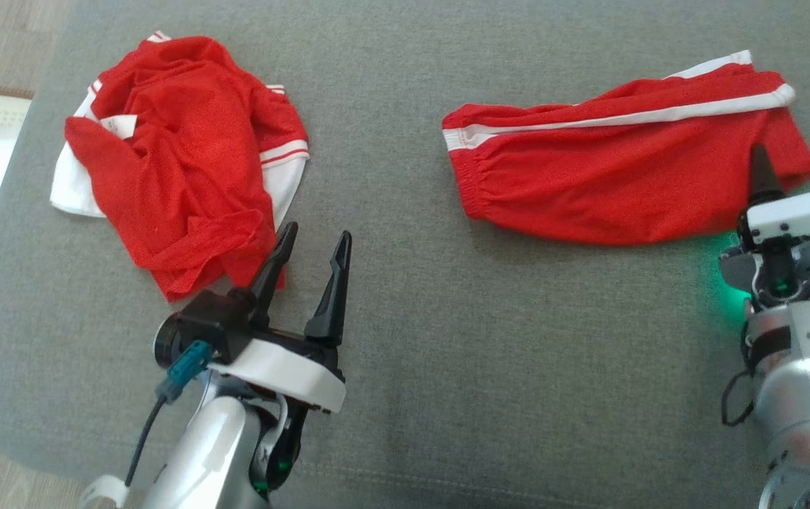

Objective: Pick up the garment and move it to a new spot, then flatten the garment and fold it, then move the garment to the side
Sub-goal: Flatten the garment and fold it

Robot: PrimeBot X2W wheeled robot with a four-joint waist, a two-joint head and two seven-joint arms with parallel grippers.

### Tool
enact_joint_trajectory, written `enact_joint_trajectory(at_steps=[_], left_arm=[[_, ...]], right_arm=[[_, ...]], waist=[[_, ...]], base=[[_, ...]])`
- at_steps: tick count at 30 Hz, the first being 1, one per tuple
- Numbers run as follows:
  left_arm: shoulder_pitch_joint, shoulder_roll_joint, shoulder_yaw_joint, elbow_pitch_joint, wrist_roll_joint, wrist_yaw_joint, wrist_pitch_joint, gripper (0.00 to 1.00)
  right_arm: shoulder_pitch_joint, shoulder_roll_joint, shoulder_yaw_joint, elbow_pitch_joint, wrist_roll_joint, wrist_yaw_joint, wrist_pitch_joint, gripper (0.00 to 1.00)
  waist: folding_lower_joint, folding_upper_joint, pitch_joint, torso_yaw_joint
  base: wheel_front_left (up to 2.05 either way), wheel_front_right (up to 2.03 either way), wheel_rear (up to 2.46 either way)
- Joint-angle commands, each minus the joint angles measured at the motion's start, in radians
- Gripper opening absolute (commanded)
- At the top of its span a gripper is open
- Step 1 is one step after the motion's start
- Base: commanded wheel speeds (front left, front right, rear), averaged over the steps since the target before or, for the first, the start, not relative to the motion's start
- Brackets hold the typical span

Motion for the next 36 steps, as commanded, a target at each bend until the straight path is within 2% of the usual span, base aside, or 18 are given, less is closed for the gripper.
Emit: enact_joint_trajectory(at_steps=[1,13,14,15,25,30,36], left_arm=[[-0.044,0.003,0.027,-0.033,-0.012,0.008,-0.012,1.00],[-0.068,0.003,0.011,-0.049,-0.035,0.024,-0.012,1.00],[-0.069,0.003,0.011,-0.049,-0.036,0.025,-0.012,1.00],[-0.070,0.003,0.011,-0.048,-0.037,0.026,-0.012,1.00],[-0.060,0.003,0.032,-0.033,-0.037,0.024,-0.012,1.00],[-0.042,0.003,0.042,-0.026,-0.035,0.020,-0.012,1.00],[-0.012,0.003,0.046,-0.021,-0.037,0.018,-0.012,1.00]], right_arm=[[-0.019,0.033,0.019,0.017,-0.002,-0.001,0.020,1.00],[-0.139,0.001,-0.003,0.153,-0.078,-0.001,0.013,1.00],[-0.146,-0.001,-0.005,0.158,-0.081,-0.001,0.007,0.43],[-0.151,-0.004,-0.004,0.160,-0.087,-0.001,-0.005,0.00],[-0.103,0.005,0.018,0.088,-0.082,-0.001,-0.105,0.00],[-0.027,0.010,0.023,0.017,-0.067,-0.001,-0.162,0.00],[0.091,-0.004,-0.016,-0.045,-0.081,-0.001,-0.238,0.00]], waist=[[0.0001,0.0000,0.008,0.008],[0.0001,0.0000,0.053,0.034],[0.0001,0.0000,0.055,0.034],[0.0001,0.0000,0.056,0.033],[0.0001,0.0000,0.020,-0.027],[0.0001,0.0000,-0.015,-0.079],[0.0001,0.0000,-0.067,-0.134]], base=[[0.00,0.00,0.00],[0.00,0.00,0.00],[0.00,0.00,0.00],[0.00,0.00,0.00],[0.00,0.00,0.00],[0.00,0.00,0.00],[0.00,0.00,0.00]])
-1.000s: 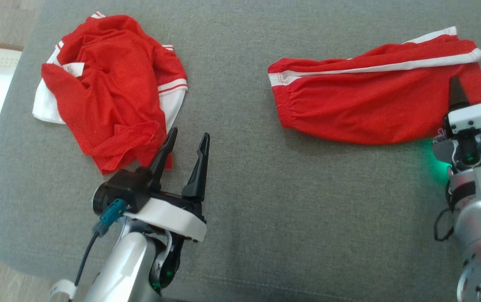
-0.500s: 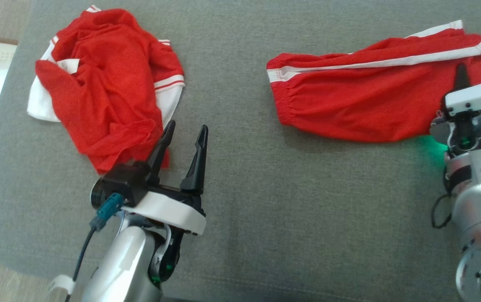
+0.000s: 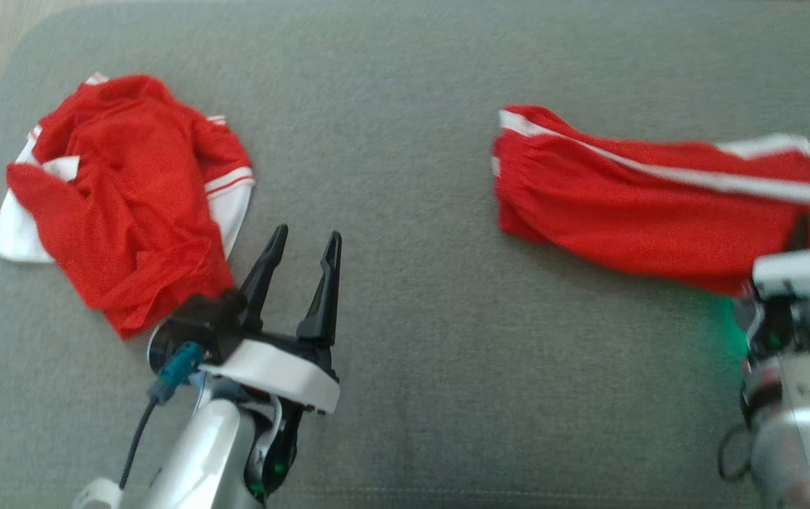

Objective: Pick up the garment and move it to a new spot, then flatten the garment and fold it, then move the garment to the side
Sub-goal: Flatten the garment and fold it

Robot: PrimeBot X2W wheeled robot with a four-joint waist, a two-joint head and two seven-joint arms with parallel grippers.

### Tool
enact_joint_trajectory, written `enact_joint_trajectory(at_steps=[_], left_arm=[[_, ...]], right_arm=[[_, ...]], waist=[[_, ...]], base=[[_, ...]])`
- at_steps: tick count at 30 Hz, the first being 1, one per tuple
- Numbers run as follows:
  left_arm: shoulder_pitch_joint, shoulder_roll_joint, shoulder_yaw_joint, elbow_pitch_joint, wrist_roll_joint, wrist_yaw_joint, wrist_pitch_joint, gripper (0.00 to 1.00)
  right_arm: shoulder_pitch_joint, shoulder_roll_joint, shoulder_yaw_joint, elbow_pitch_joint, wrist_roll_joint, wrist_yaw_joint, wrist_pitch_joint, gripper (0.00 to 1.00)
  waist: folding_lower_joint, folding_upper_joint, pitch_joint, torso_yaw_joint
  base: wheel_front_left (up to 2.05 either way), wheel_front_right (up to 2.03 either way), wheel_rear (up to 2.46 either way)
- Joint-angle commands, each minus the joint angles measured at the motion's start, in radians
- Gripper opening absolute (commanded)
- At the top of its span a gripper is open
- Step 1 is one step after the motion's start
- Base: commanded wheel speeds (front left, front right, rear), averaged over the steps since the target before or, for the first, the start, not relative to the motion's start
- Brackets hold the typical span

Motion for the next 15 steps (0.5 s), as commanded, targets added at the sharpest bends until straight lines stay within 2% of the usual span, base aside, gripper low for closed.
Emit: enact_joint_trajectory(at_steps=[1,6,15], left_arm=[[-0.009,0.006,0.037,-0.027,-0.003,0.000,-0.012,1.00],[0.008,0.006,0.036,-0.027,-0.005,0.002,-0.012,1.00],[0.031,0.006,0.030,-0.027,-0.006,-0.002,-0.012,1.00]], right_arm=[[0.005,-0.008,0.011,-0.033,-0.011,-0.001,-0.017,0.00],[0.075,-0.026,-0.066,-0.059,-0.056,-0.001,-0.049,0.00],[0.086,-0.003,-0.132,-0.117,-0.150,-0.001,-0.030,0.00]], waist=[[0.0000,0.0000,-0.027,-0.025],[0.0000,0.0000,-0.060,-0.046],[0.0000,0.0000,-0.079,-0.044]], base=[[0.00,0.00,0.00],[0.00,0.00,0.00],[0.00,0.00,0.00]])
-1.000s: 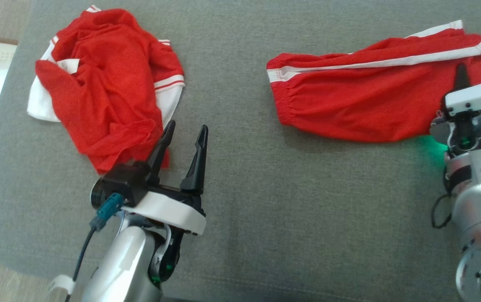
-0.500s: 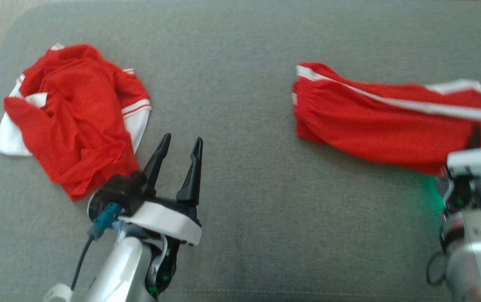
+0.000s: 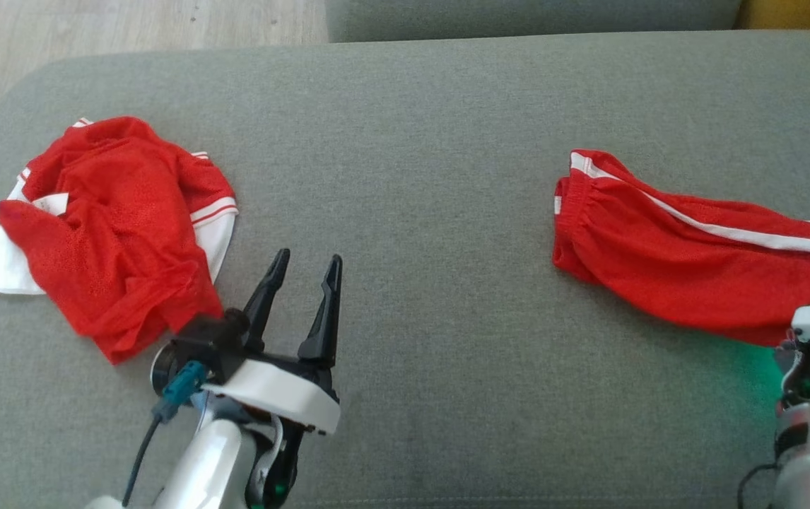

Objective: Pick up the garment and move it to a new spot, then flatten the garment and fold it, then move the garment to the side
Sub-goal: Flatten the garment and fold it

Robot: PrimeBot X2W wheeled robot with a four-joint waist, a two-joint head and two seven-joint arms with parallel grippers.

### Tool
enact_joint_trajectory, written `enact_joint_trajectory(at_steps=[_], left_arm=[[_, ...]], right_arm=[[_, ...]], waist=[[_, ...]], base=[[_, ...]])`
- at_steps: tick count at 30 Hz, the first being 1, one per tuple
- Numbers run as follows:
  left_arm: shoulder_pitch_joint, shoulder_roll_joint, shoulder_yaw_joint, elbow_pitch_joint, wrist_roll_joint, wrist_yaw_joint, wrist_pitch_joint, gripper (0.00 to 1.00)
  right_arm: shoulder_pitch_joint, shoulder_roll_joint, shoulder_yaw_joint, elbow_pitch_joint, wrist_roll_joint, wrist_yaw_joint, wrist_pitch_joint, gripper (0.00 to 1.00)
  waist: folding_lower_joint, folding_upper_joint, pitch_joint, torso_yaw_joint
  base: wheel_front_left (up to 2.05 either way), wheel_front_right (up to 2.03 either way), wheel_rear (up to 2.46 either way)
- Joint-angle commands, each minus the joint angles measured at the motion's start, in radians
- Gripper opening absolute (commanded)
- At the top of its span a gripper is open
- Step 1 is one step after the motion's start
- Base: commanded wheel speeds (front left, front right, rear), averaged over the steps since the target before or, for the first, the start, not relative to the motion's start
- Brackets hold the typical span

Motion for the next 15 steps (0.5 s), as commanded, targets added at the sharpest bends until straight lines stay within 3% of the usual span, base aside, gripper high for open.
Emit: enact_joint_trajectory(at_steps=[1,10,15], left_arm=[[-0.009,0.005,0.032,-0.026,-0.006,-0.003,-0.012,1.00],[-0.004,0.005,0.036,-0.010,-0.007,-0.004,-0.012,1.00],[0.003,0.005,0.033,-0.004,-0.010,-0.004,-0.012,1.00]], right_arm=[[-0.029,0.012,0.027,-0.049,-0.027,-0.001,0.006,0.00],[-0.027,0.047,0.151,-0.172,-0.055,-0.001,0.045,0.00],[-0.008,0.048,0.313,-0.198,0.045,-0.001,0.049,0.00]], waist=[[0.0000,0.0000,-0.004,0.005],[0.0000,0.0000,-0.033,0.035],[0.0000,0.0000,-0.049,0.056]], base=[[0.00,0.00,0.00],[0.00,0.00,0.00],[0.00,0.00,0.00]])
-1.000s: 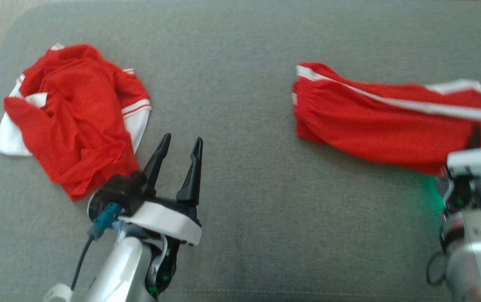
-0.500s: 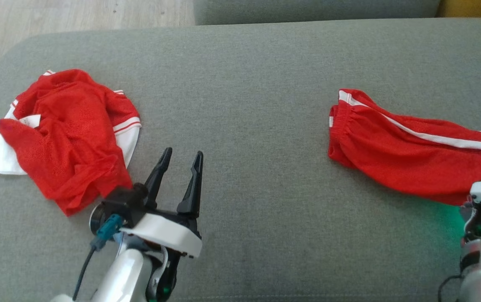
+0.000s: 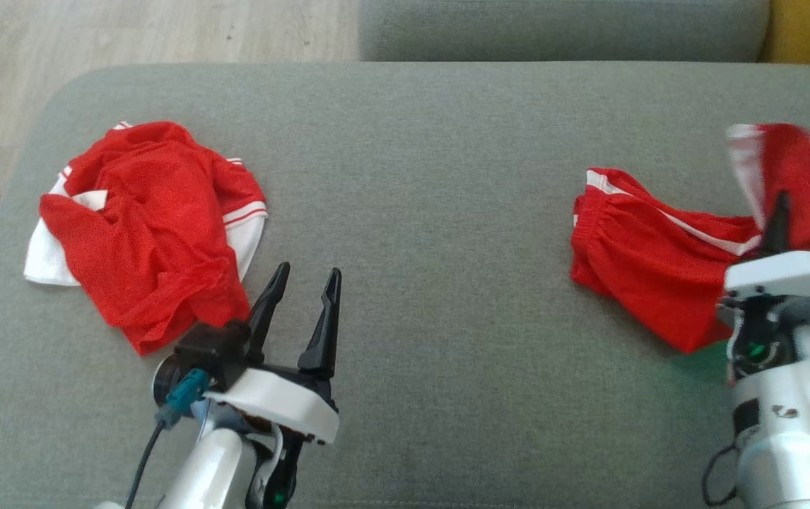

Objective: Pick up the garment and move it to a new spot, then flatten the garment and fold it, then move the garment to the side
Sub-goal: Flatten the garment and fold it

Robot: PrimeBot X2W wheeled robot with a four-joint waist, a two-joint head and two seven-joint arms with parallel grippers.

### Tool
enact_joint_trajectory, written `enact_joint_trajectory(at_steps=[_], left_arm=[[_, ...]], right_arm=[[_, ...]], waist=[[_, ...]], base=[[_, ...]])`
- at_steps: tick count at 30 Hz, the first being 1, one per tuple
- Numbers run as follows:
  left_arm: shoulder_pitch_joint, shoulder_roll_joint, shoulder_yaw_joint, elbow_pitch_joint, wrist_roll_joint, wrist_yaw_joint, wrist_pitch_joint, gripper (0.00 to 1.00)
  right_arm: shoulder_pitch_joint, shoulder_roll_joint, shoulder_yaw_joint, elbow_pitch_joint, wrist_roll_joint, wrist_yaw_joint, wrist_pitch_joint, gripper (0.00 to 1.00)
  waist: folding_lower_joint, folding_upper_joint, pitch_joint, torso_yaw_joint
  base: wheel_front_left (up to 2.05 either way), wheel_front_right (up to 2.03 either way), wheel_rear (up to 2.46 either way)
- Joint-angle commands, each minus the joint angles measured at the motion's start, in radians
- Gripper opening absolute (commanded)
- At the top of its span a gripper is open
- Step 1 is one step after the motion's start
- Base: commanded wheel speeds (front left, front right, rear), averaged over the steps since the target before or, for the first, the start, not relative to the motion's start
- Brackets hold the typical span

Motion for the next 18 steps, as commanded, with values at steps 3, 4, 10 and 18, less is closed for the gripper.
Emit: enact_joint_trajectory(at_steps=[3,4,10,18], left_arm=[[-0.010,0.005,0.035,-0.027,-0.011,-0.002,-0.012,1.00],[-0.008,0.005,0.035,-0.027,-0.011,-0.001,-0.012,1.00],[-0.002,0.005,0.034,-0.024,-0.013,-0.001,-0.012,1.00],[0.002,0.005,0.034,-0.024,-0.011,0.000,-0.012,1.00]], right_arm=[[0.006,0.007,0.159,-0.050,0.086,-0.001,-0.011,0.00],[0.012,0.007,0.195,-0.054,0.108,-0.001,-0.015,0.00],[0.030,0.007,0.330,-0.053,0.176,-0.001,-0.040,0.00],[0.016,0.007,0.445,0.004,0.205,-0.001,-0.073,0.00]], waist=[[0.0000,0.0000,-0.014,0.018],[0.0000,0.0000,-0.016,0.022],[0.0000,0.0000,-0.023,0.043],[0.0000,0.0000,-0.019,0.070]], base=[[0.00,0.00,0.00],[0.00,0.00,0.00],[0.00,0.00,0.00],[0.00,0.00,0.00]])
